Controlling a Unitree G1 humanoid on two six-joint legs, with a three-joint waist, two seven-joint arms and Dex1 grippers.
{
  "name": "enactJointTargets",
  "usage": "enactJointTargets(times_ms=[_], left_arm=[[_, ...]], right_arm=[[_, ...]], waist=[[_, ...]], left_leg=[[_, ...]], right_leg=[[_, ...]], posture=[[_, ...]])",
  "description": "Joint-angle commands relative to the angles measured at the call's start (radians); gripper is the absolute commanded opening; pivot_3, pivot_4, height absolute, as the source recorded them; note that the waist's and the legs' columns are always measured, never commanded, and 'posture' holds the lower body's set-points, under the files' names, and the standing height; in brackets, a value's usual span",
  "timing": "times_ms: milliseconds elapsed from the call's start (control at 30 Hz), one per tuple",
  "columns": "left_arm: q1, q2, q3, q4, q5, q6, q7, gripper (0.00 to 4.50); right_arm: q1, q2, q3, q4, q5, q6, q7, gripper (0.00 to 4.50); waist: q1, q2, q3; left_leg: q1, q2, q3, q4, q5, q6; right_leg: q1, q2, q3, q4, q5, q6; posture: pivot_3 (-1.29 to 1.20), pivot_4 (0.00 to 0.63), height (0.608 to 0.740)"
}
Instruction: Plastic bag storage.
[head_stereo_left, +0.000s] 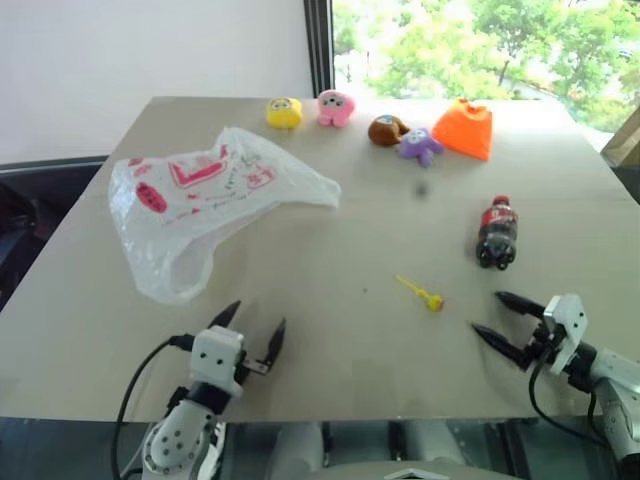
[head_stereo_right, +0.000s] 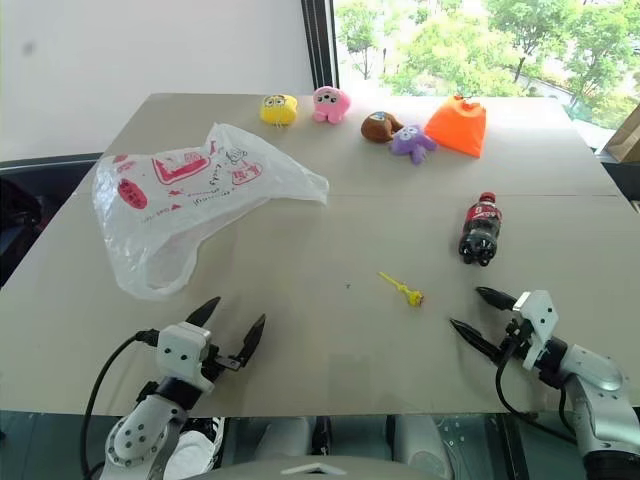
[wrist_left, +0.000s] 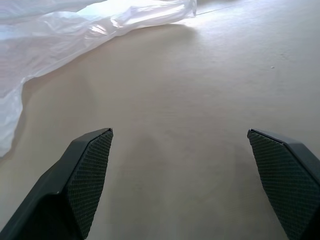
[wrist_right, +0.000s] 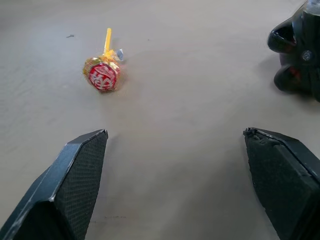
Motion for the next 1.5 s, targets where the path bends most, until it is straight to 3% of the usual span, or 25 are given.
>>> enactJointTargets(times_ms=[33, 233, 400, 633, 833, 1067, 1467, 1500], left_arm=[[0.03, -0.052, 0.071, -0.125, -0.021, 0.006, 0.085, 4.49], [0.15, -0.16, 0.101, -0.251, 0.149, -0.125, 0.216, 4.49], [0.095, -0.272, 0.189, -0.259, 0.191, 0.004, 0.377, 4.49], [-0.191, -0.189, 0.277, -0.064, 0.148, 0.187, 0.41, 4.49], [-0.307, -0.125, 0.27, 0.038, 0.136, 0.222, 0.381, 4.49], [-0.383, -0.096, 0.306, 0.025, 0.076, 0.188, 0.372, 4.49], [-0.382, -0.089, 0.292, 0.008, 0.083, 0.194, 0.364, 4.49], [-0.379, -0.088, 0.288, 0.009, 0.079, 0.194, 0.357, 4.25]], right_arm=[[0.054, -0.075, 0.011, -0.222, 0.095, 0.098, 0.077, 4.41], [0.067, -0.106, 0.028, -0.465, 0.193, 0.234, 0.038, 4.41], [-0.001, -0.081, 0.075, -0.522, 0.191, 0.274, 0.003, 4.41], [-0.082, -0.062, 0.123, -0.476, 0.168, 0.278, 0.008, 4.41], [-0.106, -0.049, 0.133, -0.462, 0.153, 0.272, -0.004, 4.41], [-0.095, -0.038, 0.147, -0.478, 0.126, 0.288, -0.041, 4.41], [-0.083, -0.027, 0.16, -0.484, 0.106, 0.272, -0.065, 4.41], [-0.083, -0.027, 0.16, -0.484, 0.107, 0.272, -0.066, 4.47]], waist=[[0.0, -0.001, 0.001], [-0.002, -0.008, 0.005], [0.004, -0.014, 0.008], [0.006, -0.015, 0.009], [0.003, -0.015, 0.009], [0.005, -0.015, 0.009], [0.004, -0.015, 0.009], [0.004, -0.015, 0.009]], left_leg=[[-0.001, 0.0, 0.0, 0.0, 0.0, 0.0], [-0.001, 0.0, -0.001, 0.0, 0.0, 0.0], [-0.002, 0.0, -0.003, 0.002, 0.0, 0.0], [-0.003, -0.001, -0.006, 0.003, 0.0, 0.0], [-0.003, -0.001, -0.005, 0.003, 0.0, 0.0], [-0.003, 0.0, -0.006, 0.003, 0.0, 0.0], [-0.002, 0.0, -0.005, 0.003, 0.0, 0.0], [-0.002, 0.0, -0.005, 0.003, 0.0, 0.0]], right_leg=[[0.0, 0.0, 0.0, 0.0, 0.0, 0.0], [0.0, -0.001, 0.0, -0.001, 0.0, 0.0], [0.0, 0.0, -0.002, 0.0, 0.0, 0.0], [0.0, 0.0, -0.005, 0.001, 0.0, 0.0], [0.0, 0.0, -0.004, 0.002, 0.002, 0.004], [0.0, 0.0, -0.006, 0.002, 0.002, 0.004], [0.0, 0.0, -0.005, 0.003, 0.002, 0.004], [0.0, 0.0, -0.005, 0.003, 0.002, 0.004]], posture=[[0.0, 0.15, 0.74], [0.0, 0.15, 0.74], [0.0, 0.15, 0.74], [0.0, 0.15, 0.74], [0.0, 0.15, 0.74], [0.0, 0.15, 0.74], [0.0, 0.15, 0.74], [0.0, 0.15, 0.74]])
